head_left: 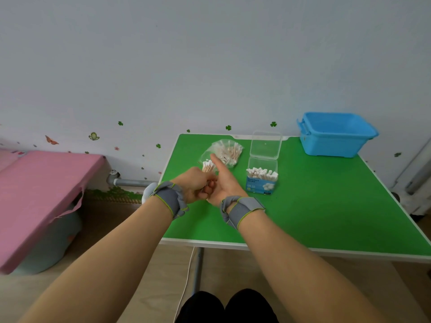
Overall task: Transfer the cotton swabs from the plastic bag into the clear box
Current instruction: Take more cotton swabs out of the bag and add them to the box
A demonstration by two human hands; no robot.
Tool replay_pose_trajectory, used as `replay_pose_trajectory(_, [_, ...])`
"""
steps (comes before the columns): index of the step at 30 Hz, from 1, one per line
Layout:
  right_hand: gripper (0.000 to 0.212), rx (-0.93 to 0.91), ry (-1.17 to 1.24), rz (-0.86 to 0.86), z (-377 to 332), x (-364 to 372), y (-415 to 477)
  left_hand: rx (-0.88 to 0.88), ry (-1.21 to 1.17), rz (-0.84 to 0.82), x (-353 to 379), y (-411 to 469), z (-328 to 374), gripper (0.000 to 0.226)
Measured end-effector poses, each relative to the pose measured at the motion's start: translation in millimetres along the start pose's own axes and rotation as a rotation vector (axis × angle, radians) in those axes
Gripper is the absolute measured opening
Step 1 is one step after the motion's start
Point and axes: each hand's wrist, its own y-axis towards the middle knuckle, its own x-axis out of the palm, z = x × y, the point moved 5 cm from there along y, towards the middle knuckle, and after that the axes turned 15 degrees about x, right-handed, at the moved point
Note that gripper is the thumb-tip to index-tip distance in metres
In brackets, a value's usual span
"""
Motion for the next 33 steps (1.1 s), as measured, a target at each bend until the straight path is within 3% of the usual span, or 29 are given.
replay_pose_trajectory(5, [0.052,-0.003,-0.139,0.028,-2,1,5,0.095,0.146,0.025,7,-4,5,0.031])
replay_pose_trajectory(8, [0.041,0.017,-0.163,0.033,-4,-2,9,0.116,0.125,0.034,10,-6,9,0.024])
replay_pose_trajectory(14, [0.023,0.089,0.066,-0.185,-4,-2,16,0.063,0.033,0.090,10,-7,17,0.017])
replay_pose_trajectory(17, [0.022,0.095,0.093,-0.228,-5,0,16,0.072,0.031,0.174,6,-1,17,0.024])
replay_pose_trajectory(21, [0.027,0.099,0.120,-0.227,-7,1,17,0.071,0.159,0.190,-2,5,13,0.014])
replay_pose_trajectory(25, [0.050,0.122,0.106,-0.331,-6,6,10,0.102,0.176,0.241,-10,4,9,0.022])
replay_pose_trajectory(27, [0.039,0.119,0.138,-0.342,-6,8,8,0.117,0.163,0.236,-10,0,9,0.011])
replay_pose_trajectory(33, [0.030,0.103,0.150,-0.309,-7,6,10,0.135,0.101,0.243,-16,-1,7,0.020])
